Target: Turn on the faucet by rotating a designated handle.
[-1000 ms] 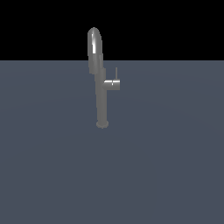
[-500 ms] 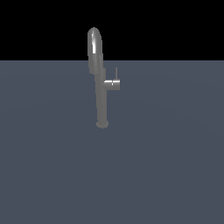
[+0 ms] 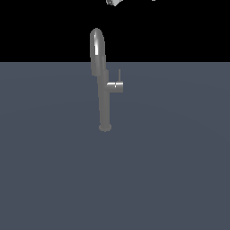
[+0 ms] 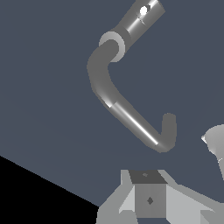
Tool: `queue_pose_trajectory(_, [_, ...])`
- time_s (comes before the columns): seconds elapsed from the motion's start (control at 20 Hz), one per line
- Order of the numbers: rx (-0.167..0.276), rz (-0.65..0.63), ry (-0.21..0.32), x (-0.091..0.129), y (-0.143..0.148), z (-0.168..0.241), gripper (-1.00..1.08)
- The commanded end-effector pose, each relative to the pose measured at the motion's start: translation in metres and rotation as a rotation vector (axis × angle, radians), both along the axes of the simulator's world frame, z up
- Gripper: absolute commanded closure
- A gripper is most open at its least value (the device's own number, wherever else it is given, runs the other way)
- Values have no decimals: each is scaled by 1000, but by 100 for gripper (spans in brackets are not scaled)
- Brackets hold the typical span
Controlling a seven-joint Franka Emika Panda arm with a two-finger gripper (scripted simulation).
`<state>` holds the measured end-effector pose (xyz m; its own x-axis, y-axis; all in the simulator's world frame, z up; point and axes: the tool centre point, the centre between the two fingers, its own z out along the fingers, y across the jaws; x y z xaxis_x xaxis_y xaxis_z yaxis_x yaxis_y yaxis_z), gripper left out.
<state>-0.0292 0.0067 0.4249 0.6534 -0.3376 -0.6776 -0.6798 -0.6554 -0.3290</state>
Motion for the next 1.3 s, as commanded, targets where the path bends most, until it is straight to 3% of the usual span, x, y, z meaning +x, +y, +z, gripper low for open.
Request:
queue_pose_trajectory(0.0, [48, -45, 48, 14, -3, -10, 108])
queue_pose_trajectory(0.75, [359, -345, 364, 85, -21, -96, 108])
queue_pose_trajectory(1.25, [529, -513, 539, 110, -24, -155, 108])
